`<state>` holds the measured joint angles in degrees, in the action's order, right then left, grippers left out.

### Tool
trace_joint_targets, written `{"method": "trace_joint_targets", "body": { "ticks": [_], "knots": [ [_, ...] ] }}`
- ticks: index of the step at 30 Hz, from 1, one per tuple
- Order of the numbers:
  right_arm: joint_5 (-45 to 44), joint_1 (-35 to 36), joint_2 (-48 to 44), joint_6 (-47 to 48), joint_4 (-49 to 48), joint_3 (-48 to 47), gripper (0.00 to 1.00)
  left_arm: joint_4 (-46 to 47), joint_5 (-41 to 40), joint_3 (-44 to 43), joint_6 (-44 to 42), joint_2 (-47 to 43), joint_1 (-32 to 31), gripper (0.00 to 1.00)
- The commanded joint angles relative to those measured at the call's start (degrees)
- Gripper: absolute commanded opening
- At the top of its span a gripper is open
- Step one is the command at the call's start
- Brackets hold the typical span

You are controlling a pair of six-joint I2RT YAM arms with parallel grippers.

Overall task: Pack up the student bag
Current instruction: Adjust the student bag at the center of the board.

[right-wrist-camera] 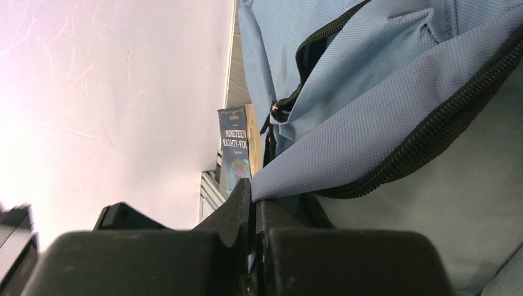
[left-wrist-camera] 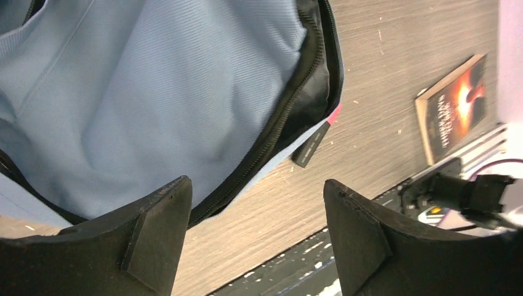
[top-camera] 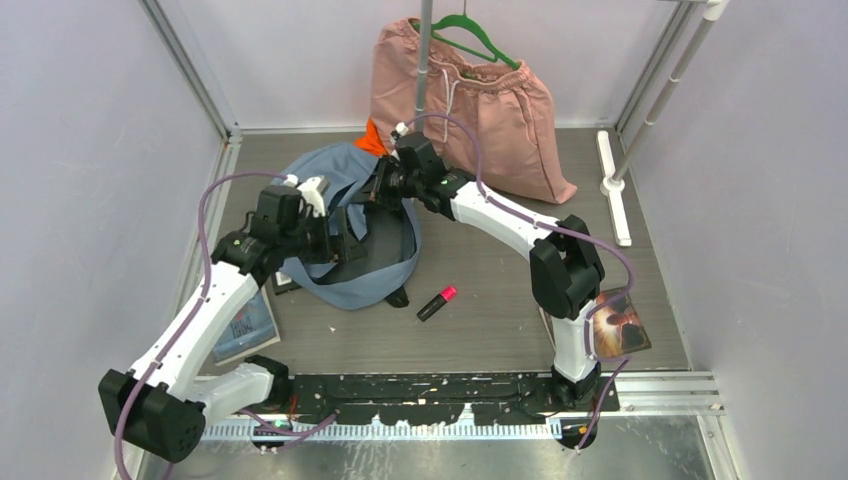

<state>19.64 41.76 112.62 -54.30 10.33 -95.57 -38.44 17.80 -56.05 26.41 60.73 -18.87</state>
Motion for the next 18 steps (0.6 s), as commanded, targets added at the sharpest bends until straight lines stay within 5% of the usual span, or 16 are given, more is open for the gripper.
{"method": "trace_joint_targets", "body": {
  "ticks": [1,11,13,15,16,18],
  "knots": [
    [1.8,0.2,-0.7,-2.6,-4.7,-0.3,0.01,-1.4,-7.8,-2.8,-4.5,0.5,-5.7,0.79],
    [2.4,0.2,-1.1,-3.0,-5.2,0.6,0.01,-2.8,-23.6,-4.8,-6.4,6.2,-12.8,0.68],
    [2.6,0.2,-1.5,-3.1,-5.3,1.1,0.01,-1.9,-26.7,-4.6,-6.3,7.0,-12.8,0.51],
    [2.8,0.2,-2.3,-2.9,-5.1,1.9,0.01,-1.8,-31.8,-4.9,-5.9,8.2,-12.8,0.07],
    [2.8,0.2,-2.9,-2.4,-4.8,2.2,0.03,-2.9,-34.4,-5.7,-5.5,8.9,-12.7,0.01],
    [1.3,-0.1,-4.6,0.1,-1.3,2.6,0.37,-6.2,-33.5,-9.7,-5.3,11.1,-11.0,0.00]
  ]
}}
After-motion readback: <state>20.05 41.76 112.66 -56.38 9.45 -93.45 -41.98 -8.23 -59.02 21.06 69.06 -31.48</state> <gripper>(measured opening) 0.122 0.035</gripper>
